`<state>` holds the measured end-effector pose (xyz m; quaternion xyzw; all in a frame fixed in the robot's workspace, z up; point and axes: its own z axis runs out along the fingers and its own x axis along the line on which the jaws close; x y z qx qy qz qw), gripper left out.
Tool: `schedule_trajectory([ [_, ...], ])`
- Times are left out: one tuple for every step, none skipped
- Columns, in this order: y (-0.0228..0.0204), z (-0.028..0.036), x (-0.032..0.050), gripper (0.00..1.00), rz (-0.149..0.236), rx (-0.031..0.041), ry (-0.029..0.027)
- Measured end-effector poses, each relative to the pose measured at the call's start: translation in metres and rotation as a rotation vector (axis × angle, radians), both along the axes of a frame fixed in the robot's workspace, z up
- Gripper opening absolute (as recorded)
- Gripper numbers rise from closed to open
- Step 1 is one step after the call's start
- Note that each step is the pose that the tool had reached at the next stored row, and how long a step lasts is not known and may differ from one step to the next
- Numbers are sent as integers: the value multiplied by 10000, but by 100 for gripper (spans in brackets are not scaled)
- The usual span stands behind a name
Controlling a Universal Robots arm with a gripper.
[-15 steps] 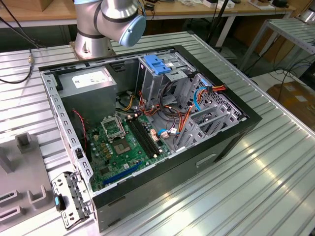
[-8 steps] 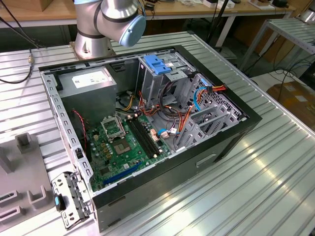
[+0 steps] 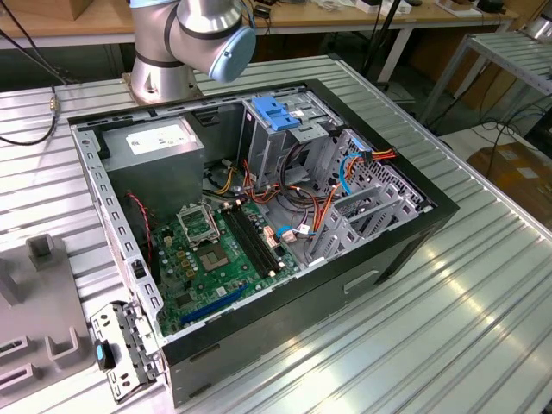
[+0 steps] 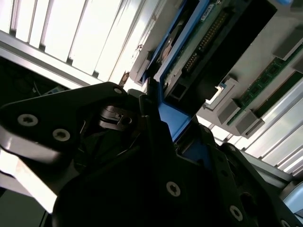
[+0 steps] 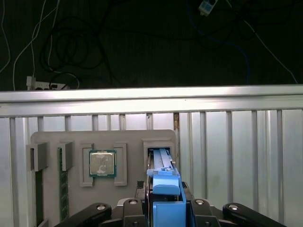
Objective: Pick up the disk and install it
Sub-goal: 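Pick up the disk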
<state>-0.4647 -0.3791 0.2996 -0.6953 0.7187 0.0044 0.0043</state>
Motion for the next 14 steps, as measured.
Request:
schedule_trajectory([
  [0,11,0,37,0,0,-1],
  [0,23,0,37,0,0,0],
  [0,25,0,37,0,1,-1],
  [0,24,0,37,0,2,-3],
  [0,24,0,37,0,1,-1],
  [0,12,0,37,0,1,0],
  [0,0,0,37,0,-1,2],
  [-1,-11,0,37,0,0,1],
  [-1,-17,0,37,0,0,2],
  [-1,-26,-1,37,0,-1,3],
  [-1,-44,-1,37,0,-1,2],
  [-2,-59,0,37,0,0,3],
  [-2,-62,0,37,0,-2,5],
  [-2,-63,0,37,0,-2,5],
])
